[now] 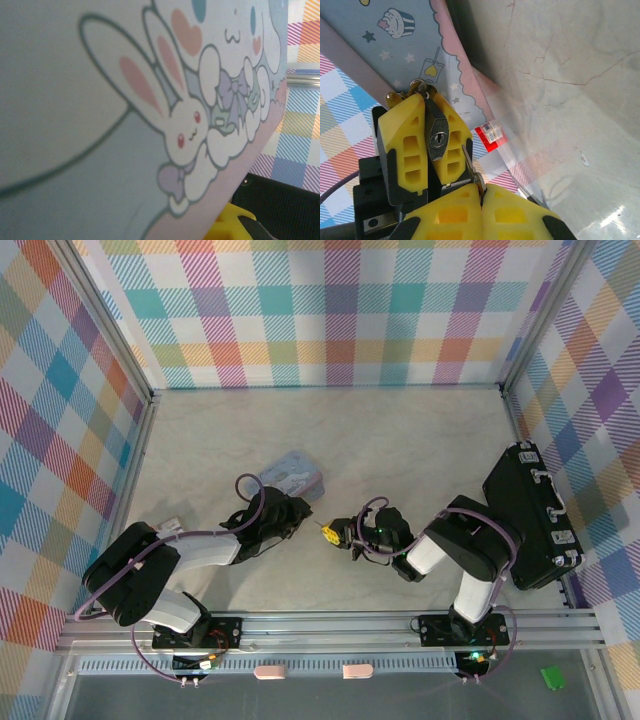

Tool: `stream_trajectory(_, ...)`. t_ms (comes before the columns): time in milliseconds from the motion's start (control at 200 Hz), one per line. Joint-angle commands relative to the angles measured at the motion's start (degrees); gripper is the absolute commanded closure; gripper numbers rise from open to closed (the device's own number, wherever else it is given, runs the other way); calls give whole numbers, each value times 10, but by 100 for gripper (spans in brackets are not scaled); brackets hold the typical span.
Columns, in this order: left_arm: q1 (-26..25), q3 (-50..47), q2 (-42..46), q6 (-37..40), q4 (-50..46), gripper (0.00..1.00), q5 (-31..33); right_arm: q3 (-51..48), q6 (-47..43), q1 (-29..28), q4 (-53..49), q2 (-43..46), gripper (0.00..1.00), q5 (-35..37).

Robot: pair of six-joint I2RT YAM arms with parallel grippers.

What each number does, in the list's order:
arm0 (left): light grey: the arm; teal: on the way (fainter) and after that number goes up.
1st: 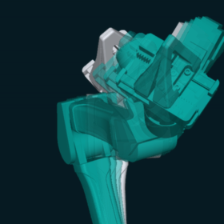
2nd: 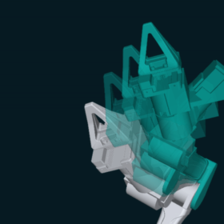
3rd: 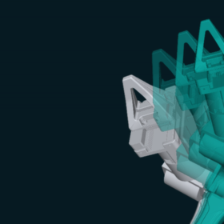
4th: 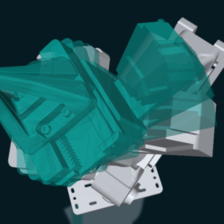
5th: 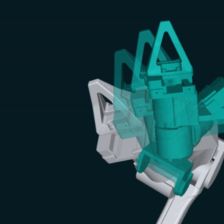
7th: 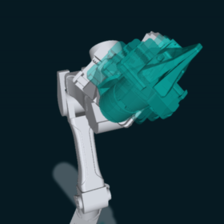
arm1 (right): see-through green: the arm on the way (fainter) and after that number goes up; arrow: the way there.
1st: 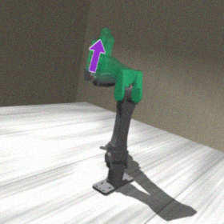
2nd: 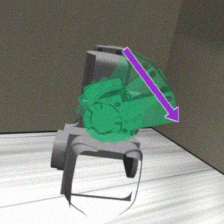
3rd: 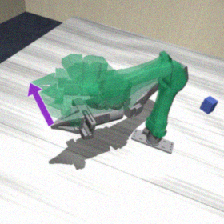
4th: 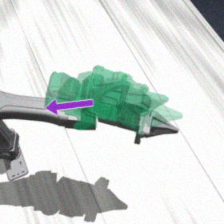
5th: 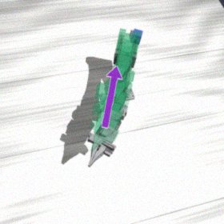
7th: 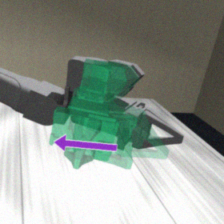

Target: Unlock a padlock with a key

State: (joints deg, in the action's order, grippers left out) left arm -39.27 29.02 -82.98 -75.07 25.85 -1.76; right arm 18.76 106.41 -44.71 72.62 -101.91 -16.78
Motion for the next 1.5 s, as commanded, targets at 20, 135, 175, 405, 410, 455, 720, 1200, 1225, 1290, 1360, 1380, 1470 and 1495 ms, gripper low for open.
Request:
stream_trajectory(20, -4, -9, 1, -17, 40, 97, 10, -1, 19, -3, 72, -22, 100, 1)
stream_trajectory(135, -5, -15, -2, -21, 56, 97, 6, 0, 28, -1, 80, -34, 100, -3)
stream_trajectory(175, -4, -16, -3, -21, 57, 97, 5, 1, 30, -1, 80, -33, 100, -4)
stream_trajectory(405, -4, -20, -1, -21, 61, 97, 7, 9, 31, 0, 80, -27, 100, 1)
stream_trajectory(410, -4, -20, -1, -21, 61, 97, 7, 9, 31, 0, 80, -27, 100, 1)
stream_trajectory(455, -5, -20, -1, -22, 62, 97, 7, 9, 31, 0, 80, -27, 100, 2)
stream_trajectory(720, -8, -26, 0, -26, 68, 97, 11, 18, 30, 2, 80, -27, 100, 7)
stream_trajectory(1200, -15, -27, -16, -40, 92, 97, 13, 15, 27, 5, 80, -28, 100, 19)
stream_trajectory(1225, -16, -26, -15, -40, 91, 97, 13, 15, 27, 5, 80, -29, 100, 19)
stream_trajectory(1290, -17, -27, -13, -41, 90, 97, 14, 15, 27, 4, 80, -30, 100, 18)
stream_trajectory(1360, -17, -29, -12, -42, 91, 97, 15, 16, 26, 5, 80, -29, 100, 18)
stream_trajectory(1380, -18, -29, -11, -42, 91, 97, 15, 16, 25, 5, 80, -28, 100, 18)
stream_trajectory(1470, -18, -30, -10, -43, 91, 97, 15, 16, 24, 4, 80, -25, 100, 19)
stream_trajectory(1495, -19, -30, -10, -43, 91, 97, 15, 16, 23, 4, 80, -25, 100, 19)
